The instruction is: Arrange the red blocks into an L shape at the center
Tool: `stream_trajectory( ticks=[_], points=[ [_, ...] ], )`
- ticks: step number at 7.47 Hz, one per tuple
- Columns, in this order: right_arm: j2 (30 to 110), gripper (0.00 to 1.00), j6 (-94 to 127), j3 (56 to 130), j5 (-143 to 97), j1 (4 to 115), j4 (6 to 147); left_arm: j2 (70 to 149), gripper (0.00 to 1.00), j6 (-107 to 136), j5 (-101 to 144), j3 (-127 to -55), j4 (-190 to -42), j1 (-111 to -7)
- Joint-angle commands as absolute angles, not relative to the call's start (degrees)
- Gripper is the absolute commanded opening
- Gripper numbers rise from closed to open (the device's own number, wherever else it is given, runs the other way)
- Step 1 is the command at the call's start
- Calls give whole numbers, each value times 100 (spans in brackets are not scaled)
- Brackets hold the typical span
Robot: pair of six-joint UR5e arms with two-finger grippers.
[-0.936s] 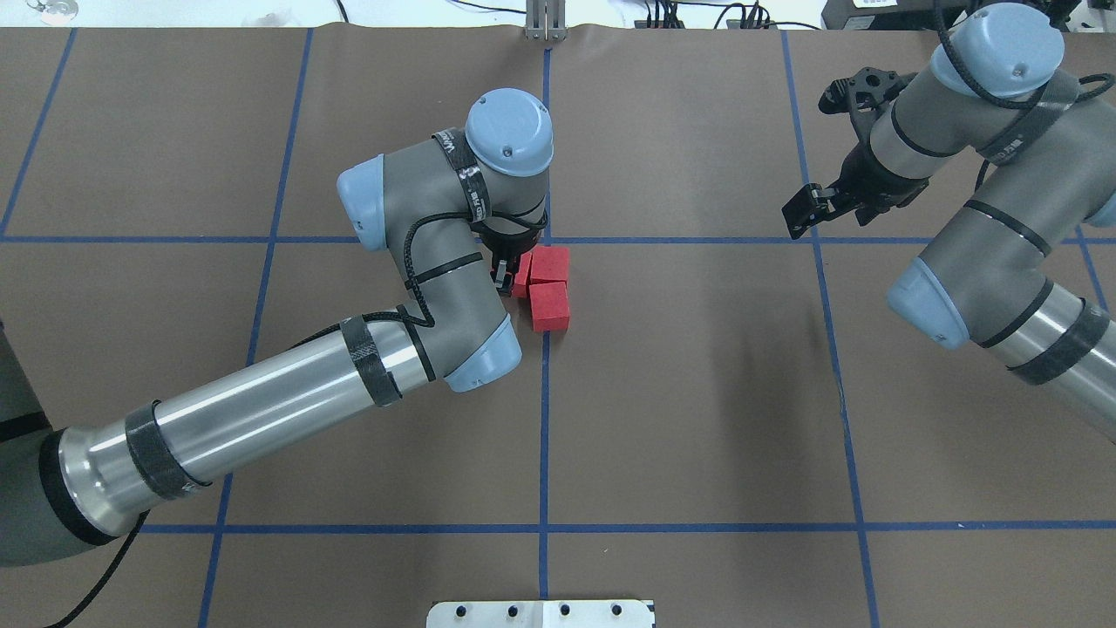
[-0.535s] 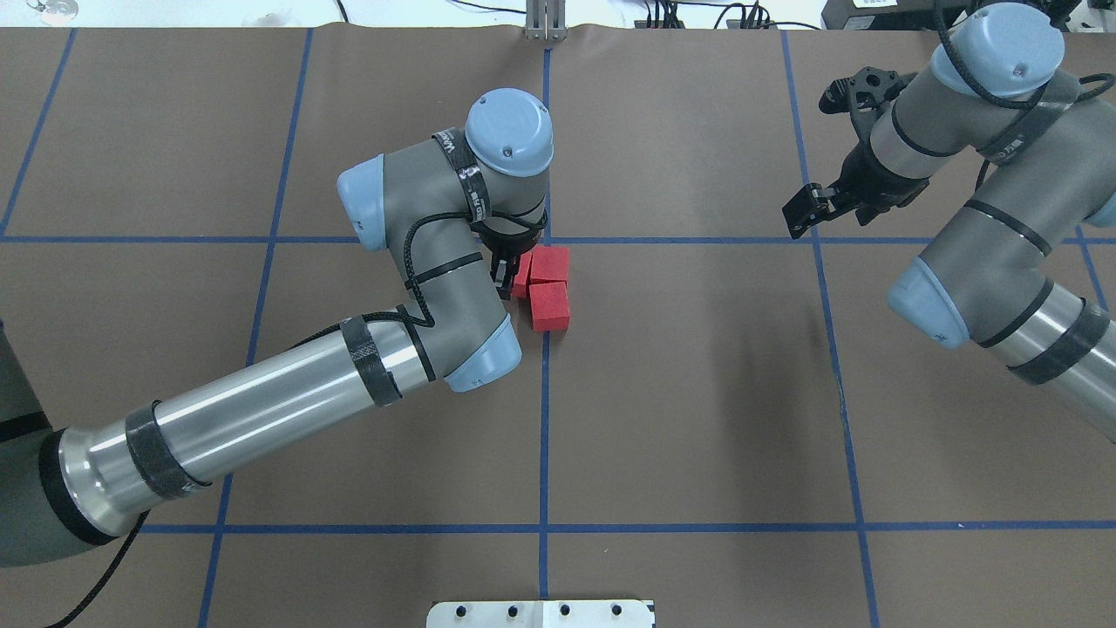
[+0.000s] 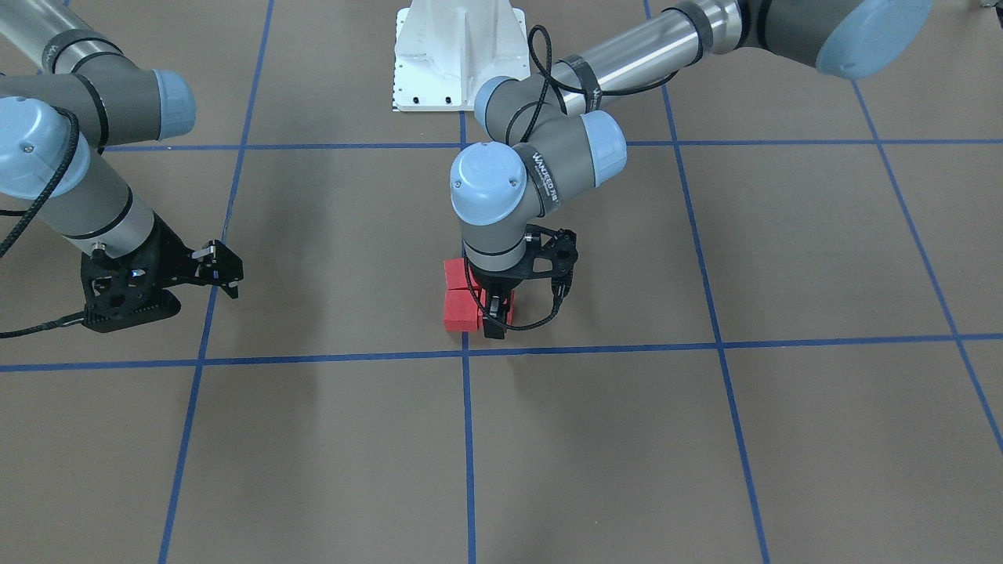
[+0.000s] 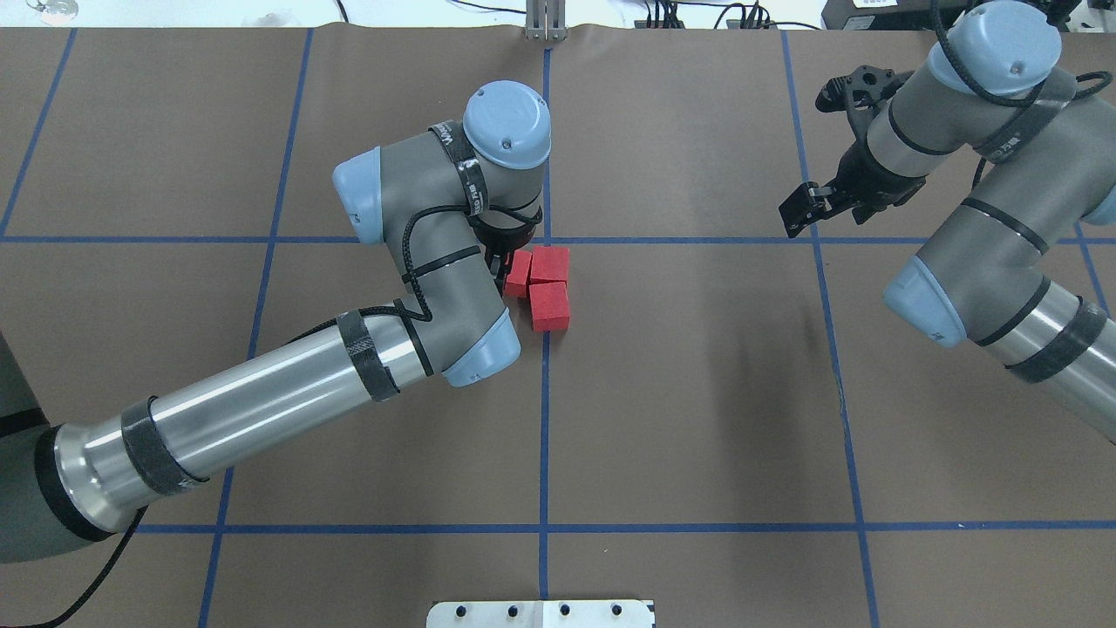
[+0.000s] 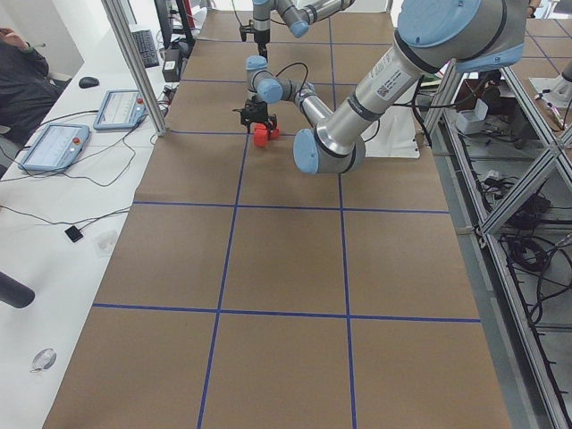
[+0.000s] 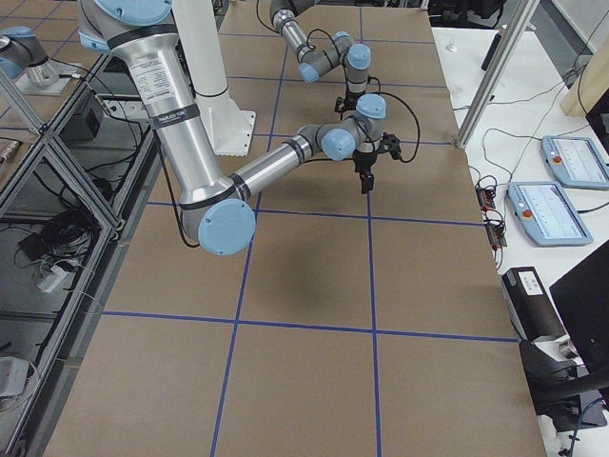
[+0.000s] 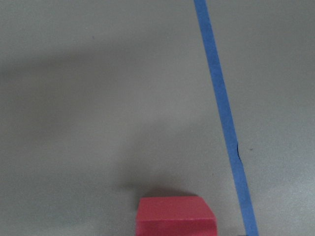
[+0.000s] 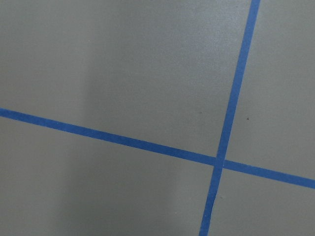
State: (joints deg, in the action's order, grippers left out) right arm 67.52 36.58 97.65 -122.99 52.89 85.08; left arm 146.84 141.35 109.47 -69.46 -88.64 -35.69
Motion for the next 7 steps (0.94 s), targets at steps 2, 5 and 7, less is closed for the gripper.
stream_trajectory(
  ticks=[2,5,7],
  points=[
    [6627,99,3656,9773,-12279,5317,8517,14652,100,13469,10934,-7521,-7886,-3989],
    [6636,99,3595,9782,-12165,5510,8490,13357,100,11172,10925,-8941,-7875,-4358],
    [6836,99,3577,9738,-12024,5868,8499,11768,100,8514,10977,-10407,-7936,-4788]
  ],
)
